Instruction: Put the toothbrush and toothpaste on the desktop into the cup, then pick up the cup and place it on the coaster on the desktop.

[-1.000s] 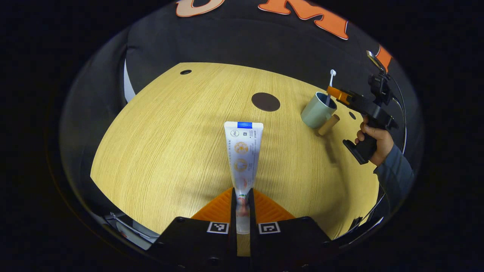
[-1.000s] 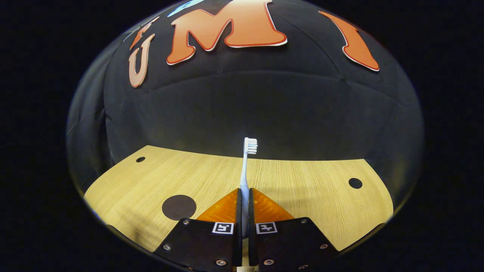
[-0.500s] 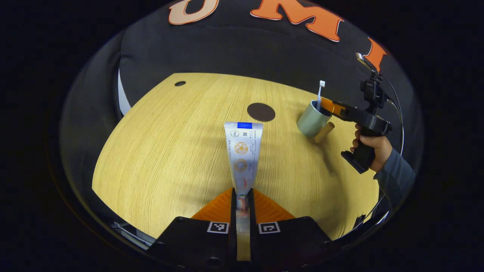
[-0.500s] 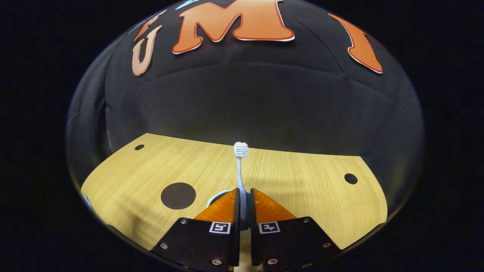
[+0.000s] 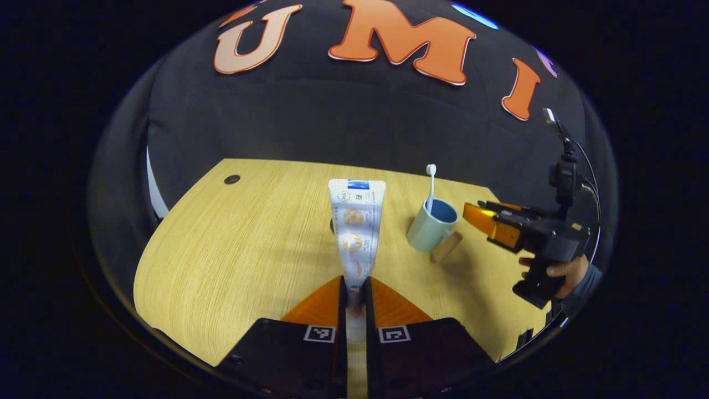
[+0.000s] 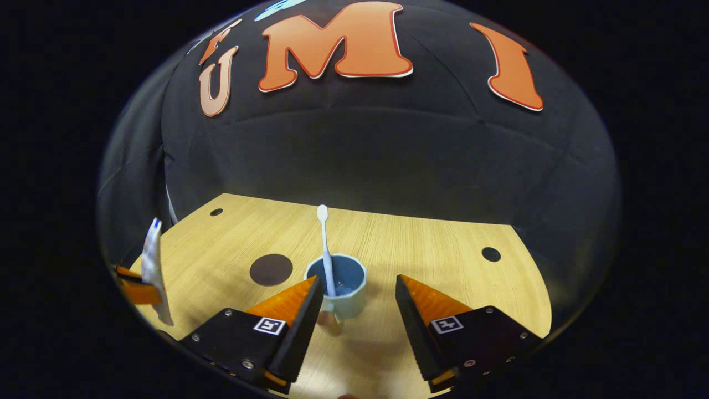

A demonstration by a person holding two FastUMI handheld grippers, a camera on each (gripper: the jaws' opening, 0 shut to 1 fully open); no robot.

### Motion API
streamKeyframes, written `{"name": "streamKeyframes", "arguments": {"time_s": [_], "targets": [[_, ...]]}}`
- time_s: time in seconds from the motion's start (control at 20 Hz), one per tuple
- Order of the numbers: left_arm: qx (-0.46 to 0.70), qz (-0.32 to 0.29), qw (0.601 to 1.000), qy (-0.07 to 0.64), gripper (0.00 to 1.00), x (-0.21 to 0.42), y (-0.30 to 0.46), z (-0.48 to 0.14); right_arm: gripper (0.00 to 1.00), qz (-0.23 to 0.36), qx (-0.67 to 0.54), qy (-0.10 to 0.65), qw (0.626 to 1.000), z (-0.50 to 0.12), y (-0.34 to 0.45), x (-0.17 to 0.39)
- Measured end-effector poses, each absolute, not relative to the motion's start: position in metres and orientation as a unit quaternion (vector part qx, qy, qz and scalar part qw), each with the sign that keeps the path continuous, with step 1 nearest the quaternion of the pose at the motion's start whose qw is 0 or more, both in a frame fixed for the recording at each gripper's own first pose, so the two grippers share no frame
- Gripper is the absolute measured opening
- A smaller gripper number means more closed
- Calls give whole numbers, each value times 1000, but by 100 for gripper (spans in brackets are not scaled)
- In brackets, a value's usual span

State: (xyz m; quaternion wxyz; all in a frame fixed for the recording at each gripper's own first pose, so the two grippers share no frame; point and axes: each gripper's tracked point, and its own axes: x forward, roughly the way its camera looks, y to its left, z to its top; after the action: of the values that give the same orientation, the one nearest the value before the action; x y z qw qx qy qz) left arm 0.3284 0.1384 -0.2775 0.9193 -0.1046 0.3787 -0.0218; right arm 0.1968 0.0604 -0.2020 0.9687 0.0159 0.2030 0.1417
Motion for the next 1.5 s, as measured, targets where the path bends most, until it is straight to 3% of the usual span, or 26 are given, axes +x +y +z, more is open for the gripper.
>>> {"name": "streamKeyframes", "arguments": {"time_s": [0.2,0.75,1.15,1.5], "targets": [[-109,-52,943,310,14,405,122,-261,86,127,12,216,968,-202,37,158],[-103,-104,978,151,13,502,34,-231,86,104,29,211,971,-207,6,82],[-125,-113,980,105,14,540,-8,-273,86,85,44,216,972,-225,-18,78],[-79,-105,989,61,13,531,-23,-308,86,85,35,218,972,-245,-25,87]]}}
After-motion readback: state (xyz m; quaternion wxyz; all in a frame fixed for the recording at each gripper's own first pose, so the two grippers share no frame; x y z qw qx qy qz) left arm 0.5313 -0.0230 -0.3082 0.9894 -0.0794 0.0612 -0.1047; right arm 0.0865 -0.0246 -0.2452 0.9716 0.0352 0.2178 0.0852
